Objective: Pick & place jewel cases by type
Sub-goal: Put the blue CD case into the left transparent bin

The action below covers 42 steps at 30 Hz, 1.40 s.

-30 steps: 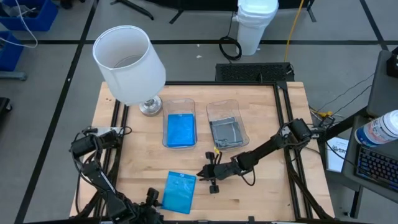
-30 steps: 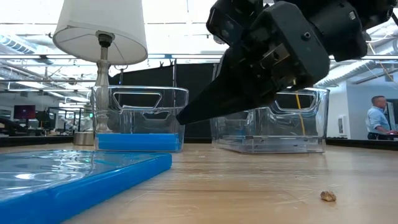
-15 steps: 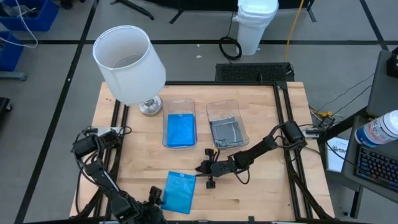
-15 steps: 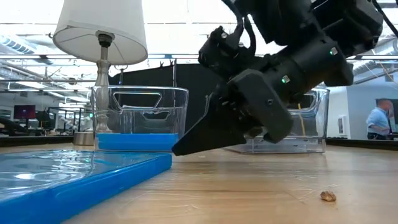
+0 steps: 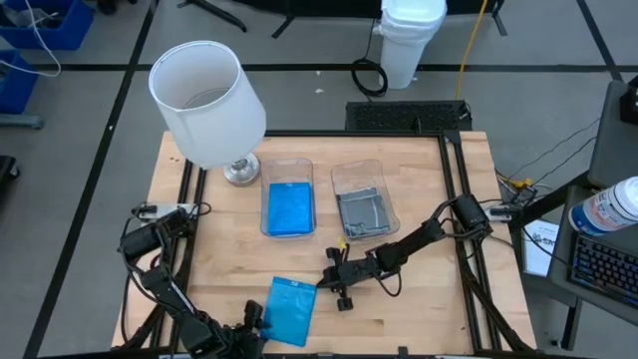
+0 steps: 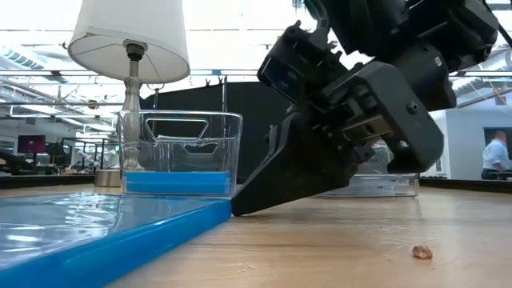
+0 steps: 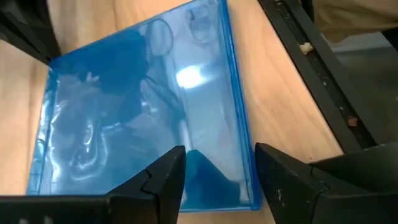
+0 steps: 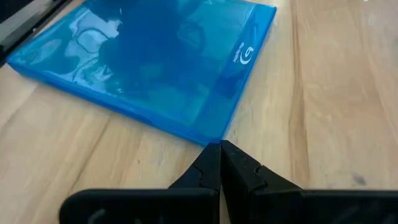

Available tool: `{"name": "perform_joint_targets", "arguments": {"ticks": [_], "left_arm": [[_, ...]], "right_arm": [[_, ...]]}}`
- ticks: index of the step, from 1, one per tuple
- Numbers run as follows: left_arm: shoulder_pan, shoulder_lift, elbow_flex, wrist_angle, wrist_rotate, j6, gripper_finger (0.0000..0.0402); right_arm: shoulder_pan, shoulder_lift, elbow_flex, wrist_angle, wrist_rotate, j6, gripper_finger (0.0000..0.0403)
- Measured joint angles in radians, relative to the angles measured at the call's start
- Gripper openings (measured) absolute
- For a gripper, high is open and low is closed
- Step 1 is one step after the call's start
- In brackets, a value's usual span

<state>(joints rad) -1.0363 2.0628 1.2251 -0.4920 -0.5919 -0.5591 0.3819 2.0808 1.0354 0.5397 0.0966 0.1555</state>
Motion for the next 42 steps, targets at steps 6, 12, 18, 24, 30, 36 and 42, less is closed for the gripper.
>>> {"name": "perform_joint_targets", "arguments": {"ticks": [6, 12, 18, 24, 30, 36, 42], "left_arm": [[0.012, 0.002, 0.0, -0.018, -0.039, -0.005, 0.02], [0.025, 0.003, -0.001, -0.019, -0.059, -0.023, 0.02], [0.045, 0.013, -0.001, -0.019, -0.048, -0.018, 0.02], [0.057, 0.049, 0.003, -0.01, -0.064, -0.006, 0.02], [0.057, 0.055, 0.003, 0.0, -0.106, -0.018, 0.02], [0.057, 0.057, 0.003, 0.001, -0.121, -0.01, 0.02], [0.057, 0.059, 0.003, 0.0, -0.137, -0.01, 0.02]], "right_arm": [[-0.002, 0.0, -0.001, 0.001, -0.013, -0.01, 0.0], [-0.002, 0.03, 0.0, 0.052, -0.018, -0.014, 0.0], [-0.003, 0.056, 0.002, 0.11, -0.031, -0.014, 0.0], [-0.004, 0.058, 0.002, 0.121, -0.058, -0.014, 0.0], [-0.005, 0.059, 0.002, 0.128, -0.068, -0.01, 0.0], [-0.005, 0.06, 0.002, 0.141, -0.091, 0.005, 0.0], [-0.005, 0.06, 0.002, 0.145, -0.094, 0.018, 0.0]]}}
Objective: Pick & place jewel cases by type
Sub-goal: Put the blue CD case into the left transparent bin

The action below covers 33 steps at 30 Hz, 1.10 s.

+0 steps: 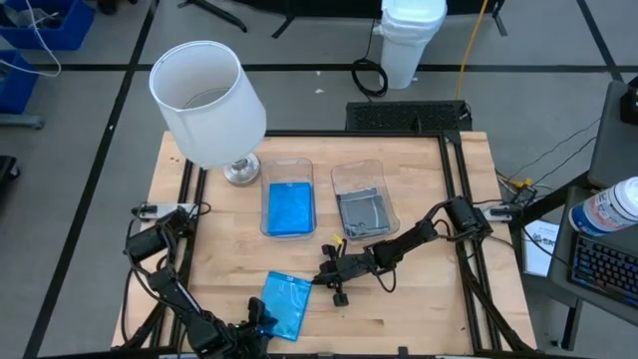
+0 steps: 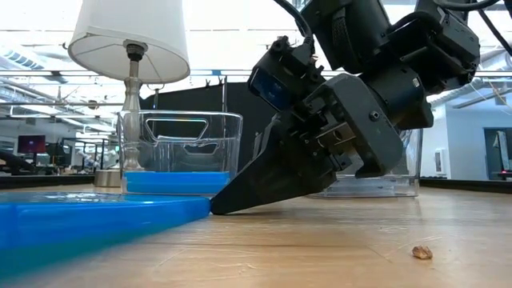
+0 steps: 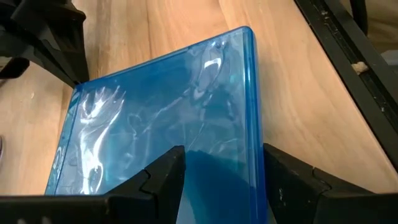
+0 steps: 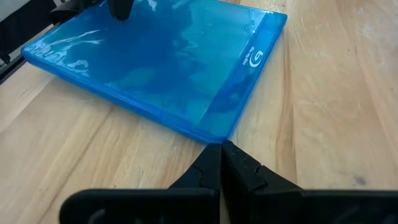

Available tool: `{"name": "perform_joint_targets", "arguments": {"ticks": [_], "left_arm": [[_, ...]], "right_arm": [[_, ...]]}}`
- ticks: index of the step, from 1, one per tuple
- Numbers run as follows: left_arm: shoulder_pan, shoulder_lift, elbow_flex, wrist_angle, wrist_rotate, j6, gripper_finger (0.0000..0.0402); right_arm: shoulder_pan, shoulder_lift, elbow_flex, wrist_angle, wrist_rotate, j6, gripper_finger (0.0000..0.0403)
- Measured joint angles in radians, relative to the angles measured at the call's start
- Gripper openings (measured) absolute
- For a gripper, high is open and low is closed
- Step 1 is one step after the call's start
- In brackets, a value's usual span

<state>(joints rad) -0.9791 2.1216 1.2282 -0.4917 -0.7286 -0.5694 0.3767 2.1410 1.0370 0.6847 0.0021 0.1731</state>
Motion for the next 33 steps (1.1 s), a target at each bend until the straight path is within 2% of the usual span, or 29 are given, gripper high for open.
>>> {"name": "perform_joint_targets", "arguments": {"ticks": [6, 9, 14, 17, 22, 33], "left_arm": [[0.0, 0.002, 0.0, -0.001, -0.017, 0.024, 0.0199], [0.0, 0.003, 0.0, -0.008, -0.033, 0.07, 0.0185], [0.027, 0.01, 0.046, -0.184, -0.08, 0.033, 0.0132], [0.032, 0.012, 0.088, -0.29, -0.047, -0.005, 0.01], [0.032, 0.017, 0.131, -0.371, -0.029, 0.022, 0.0063], [0.027, 0.017, 0.331, -0.645, -0.049, -0.017, 0.0053]], "right_arm": [[0.0, 0.002, 0.0, 0.024, -0.001, 0.031, 0.0], [0.0, 0.002, 0.001, 0.031, -0.007, 0.06, 0.0], [0.019, -0.007, 0.024, 0.102, -0.14, 0.059, 0.0], [0.019, -0.002, 0.023, 0.123, -0.129, 0.042, 0.0], [0.032, -0.013, 0.027, 0.139, -0.133, 0.027, 0.0], [0.035, -0.031, 0.024, 0.157, -0.113, 0.027, 0.0]]}}
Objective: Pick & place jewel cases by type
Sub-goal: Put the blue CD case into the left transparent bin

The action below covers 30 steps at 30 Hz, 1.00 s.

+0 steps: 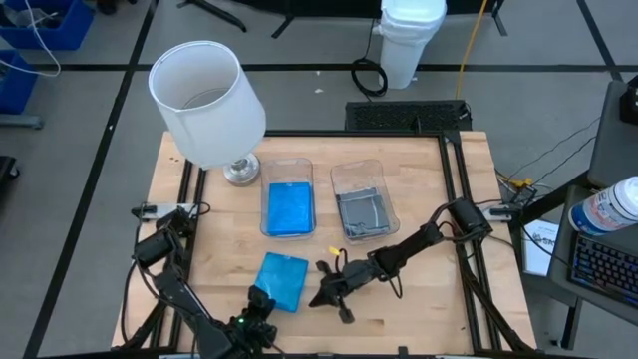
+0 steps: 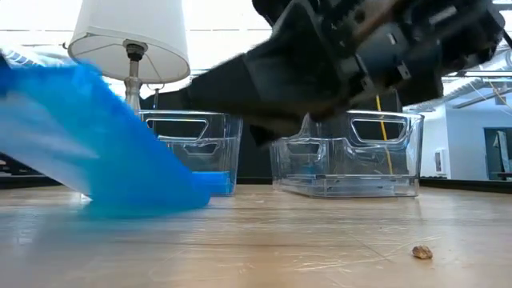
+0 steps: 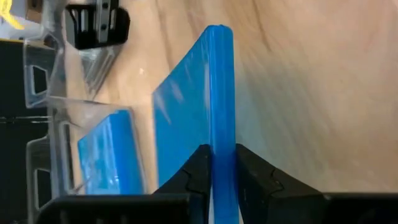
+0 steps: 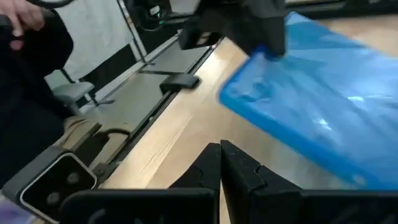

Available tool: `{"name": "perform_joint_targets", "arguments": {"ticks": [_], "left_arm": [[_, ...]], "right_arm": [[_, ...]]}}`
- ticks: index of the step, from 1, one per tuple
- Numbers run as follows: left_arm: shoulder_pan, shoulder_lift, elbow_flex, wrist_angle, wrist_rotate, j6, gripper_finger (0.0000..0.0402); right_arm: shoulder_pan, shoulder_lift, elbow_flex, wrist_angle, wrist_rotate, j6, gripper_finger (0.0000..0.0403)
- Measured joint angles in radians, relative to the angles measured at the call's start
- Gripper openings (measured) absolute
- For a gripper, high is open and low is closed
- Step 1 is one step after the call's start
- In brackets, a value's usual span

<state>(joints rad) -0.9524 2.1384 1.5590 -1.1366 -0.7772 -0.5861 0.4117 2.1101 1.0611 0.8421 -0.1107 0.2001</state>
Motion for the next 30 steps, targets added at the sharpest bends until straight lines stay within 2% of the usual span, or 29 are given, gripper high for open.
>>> {"name": "perform_joint_targets", "arguments": {"ticks": [7, 14, 18, 25, 30], "left_arm": [[-0.007, 0.0, 0.151, -0.238, -0.002, -0.039, 0.0052], [-0.027, -0.004, 0.262, -0.429, -0.054, -0.106, 0.0051], [-0.037, -0.004, 0.31, -0.434, -0.084, -0.095, 0.0051], [-0.068, -0.004, 0.415, -0.434, -0.129, 0.037, 0.0051], [-0.089, -0.004, 0.499, -0.435, -0.237, 0.159, 0.0051]], "right_arm": [[0.042, -0.058, 0.0, -0.006, -0.002, -0.024, 0.0], [0.077, -0.082, 0.0, -0.021, 0.003, -0.092, 0.0], [0.076, -0.085, -0.007, -0.031, 0.005, -0.084, 0.0], [0.076, -0.085, -0.048, -0.034, 0.006, -0.054, 0.0], [0.077, -0.085, -0.072, -0.033, 0.006, -0.047, 0.0]]}}
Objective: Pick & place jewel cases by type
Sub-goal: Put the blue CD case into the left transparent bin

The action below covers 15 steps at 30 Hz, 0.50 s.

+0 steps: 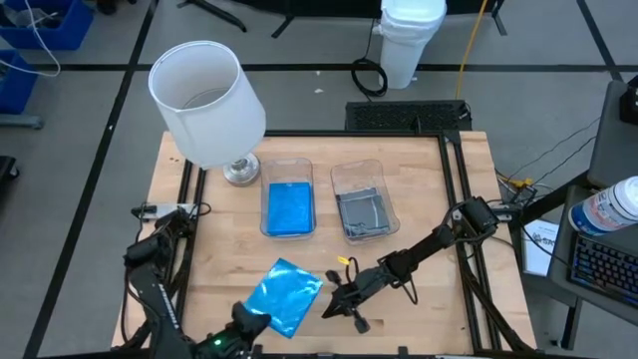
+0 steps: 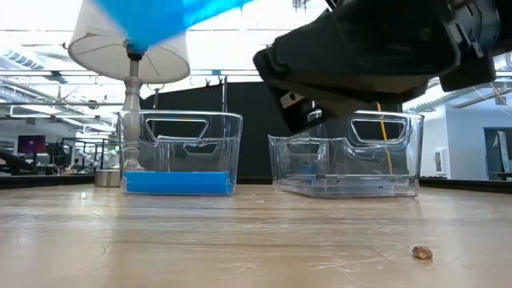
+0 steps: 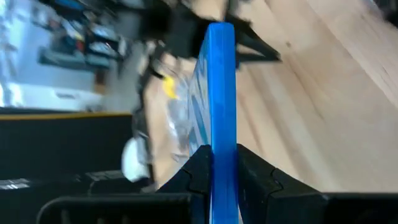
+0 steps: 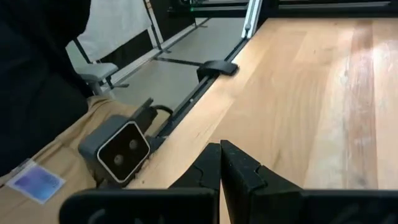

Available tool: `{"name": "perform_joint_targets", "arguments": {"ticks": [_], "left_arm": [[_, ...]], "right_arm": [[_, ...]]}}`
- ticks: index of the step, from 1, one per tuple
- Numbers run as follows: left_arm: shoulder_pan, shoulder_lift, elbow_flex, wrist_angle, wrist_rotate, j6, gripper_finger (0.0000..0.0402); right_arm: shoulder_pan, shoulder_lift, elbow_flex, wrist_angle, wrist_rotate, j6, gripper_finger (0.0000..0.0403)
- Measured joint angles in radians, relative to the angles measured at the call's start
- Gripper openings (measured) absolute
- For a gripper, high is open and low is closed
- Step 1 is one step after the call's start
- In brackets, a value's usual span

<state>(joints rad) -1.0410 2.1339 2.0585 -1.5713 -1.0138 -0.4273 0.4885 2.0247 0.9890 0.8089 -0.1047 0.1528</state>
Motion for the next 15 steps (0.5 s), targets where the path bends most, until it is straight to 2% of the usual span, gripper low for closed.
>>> {"name": "perform_joint_targets", "arguments": {"ticks": [3, 8, 15], "left_arm": [[0.006, 0.0, 0.048, 0.001, -0.08, 0.069, 0.0051], [0.077, -0.005, 0.08, 0.001, -0.121, 0.116, 0.0051], [0.229, -0.061, 0.048, 0.001, -0.06, 0.076, 0.0051]], "right_arm": [[0.0, 0.0, -0.008, 0.002, 0.0, 0.0, 0.0], [0.0, 0.0, -0.008, 0.003, 0.0, 0.0, 0.0], [0.004, -0.003, -0.008, 0.009, 0.001, 0.018, 0.0]]}}
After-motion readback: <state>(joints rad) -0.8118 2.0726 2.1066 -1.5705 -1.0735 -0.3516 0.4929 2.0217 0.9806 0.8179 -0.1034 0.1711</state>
